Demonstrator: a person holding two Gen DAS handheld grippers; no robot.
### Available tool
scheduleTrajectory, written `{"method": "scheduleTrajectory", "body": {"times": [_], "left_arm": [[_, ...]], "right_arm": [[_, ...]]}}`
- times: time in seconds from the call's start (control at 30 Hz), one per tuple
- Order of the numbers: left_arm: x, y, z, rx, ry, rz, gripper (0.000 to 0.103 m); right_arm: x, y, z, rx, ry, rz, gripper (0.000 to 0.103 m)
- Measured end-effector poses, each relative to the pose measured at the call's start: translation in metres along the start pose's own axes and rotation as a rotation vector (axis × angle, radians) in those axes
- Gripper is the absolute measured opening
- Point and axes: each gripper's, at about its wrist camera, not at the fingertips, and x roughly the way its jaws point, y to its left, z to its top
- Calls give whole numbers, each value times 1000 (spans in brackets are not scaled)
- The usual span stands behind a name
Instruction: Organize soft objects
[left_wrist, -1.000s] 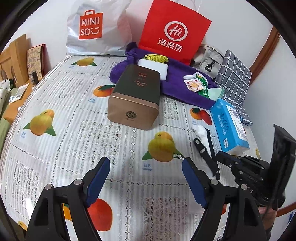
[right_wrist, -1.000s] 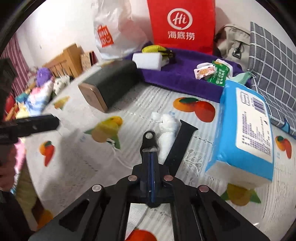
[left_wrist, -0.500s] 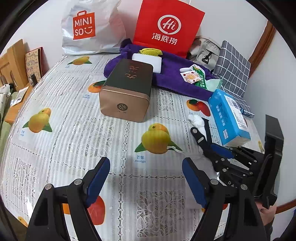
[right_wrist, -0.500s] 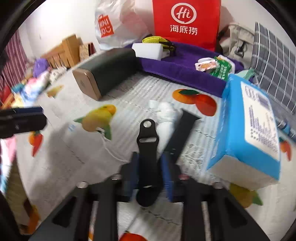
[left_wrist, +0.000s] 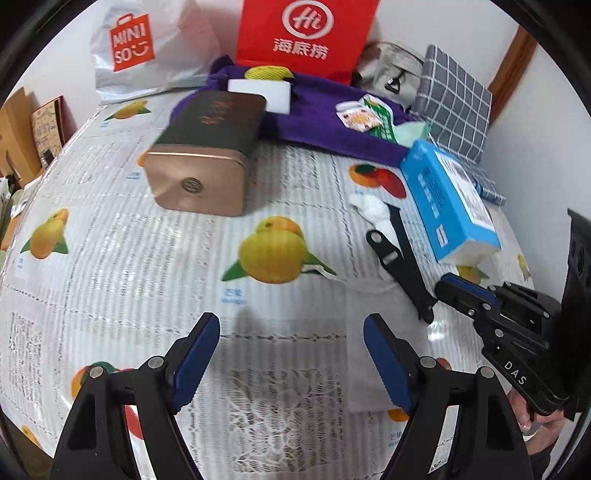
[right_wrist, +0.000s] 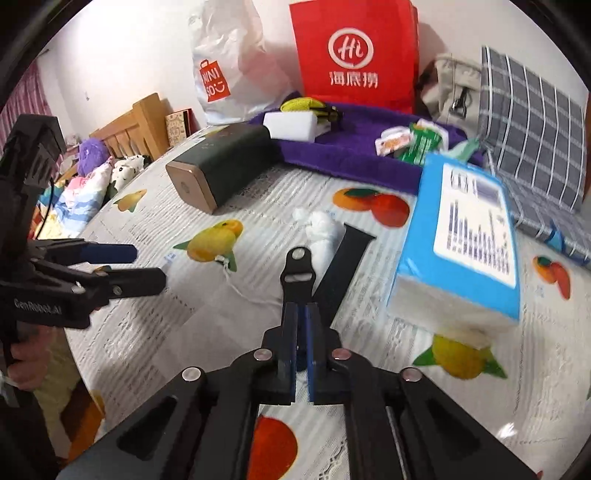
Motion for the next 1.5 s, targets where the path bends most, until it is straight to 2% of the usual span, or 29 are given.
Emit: {"method": "scheduleTrajectory", "body": {"times": [0.07,0.1,0.2,0.37,0.57,0.7,0.73,0.83,0.87,0.9,1.0,1.2,1.3,1.37,1.43,1.5], "left_arm": [[4,-3,-1,2,12,9,79],[4,-4,-2,6,15,10,79],[2,-3,-3,13,11,33,79],[2,9,-3,-14,8,37,79],[6,18,-7,-32,16,47,79],[5,26,-10,-47,15,48,79],[5,28,-11,-50,15,48,79],[5,31,-12,-58,14,48,79],[5,31,-12,-59,15,46,79],[6,31,-12,-60,15,44,79],[8,27,-13,-50,21,32,79],[15,13,-12,-21,39,19,79],[17,9,-12,-9,39,17,79],[18,10,-12,-14,44,24,79],[17,14,-12,-19,42,29,79],[16,18,-12,-29,38,36,79]], "right_arm": [[7,1,1,-4,-1,6,19],[13,3,1,-10,4,0,20],[29,5,0,-21,28,-7,21],[29,10,1,-71,23,-28,21],[22,10,1,-60,23,21,24],[31,19,-1,-114,27,-31,25],[31,20,-2,-129,23,-47,22],[28,23,-2,-151,16,-62,21],[25,21,-1,-142,10,-55,16],[20,20,-1,-126,0,-31,3],[2,17,-1,-102,-35,-20,2],[-3,7,-5,-83,-21,-37,3],[1,4,-7,-63,-10,17,12],[3,8,-7,-72,-21,37,31],[10,13,-4,-102,-25,26,36],[25,17,-2,-122,21,11,36]]}}
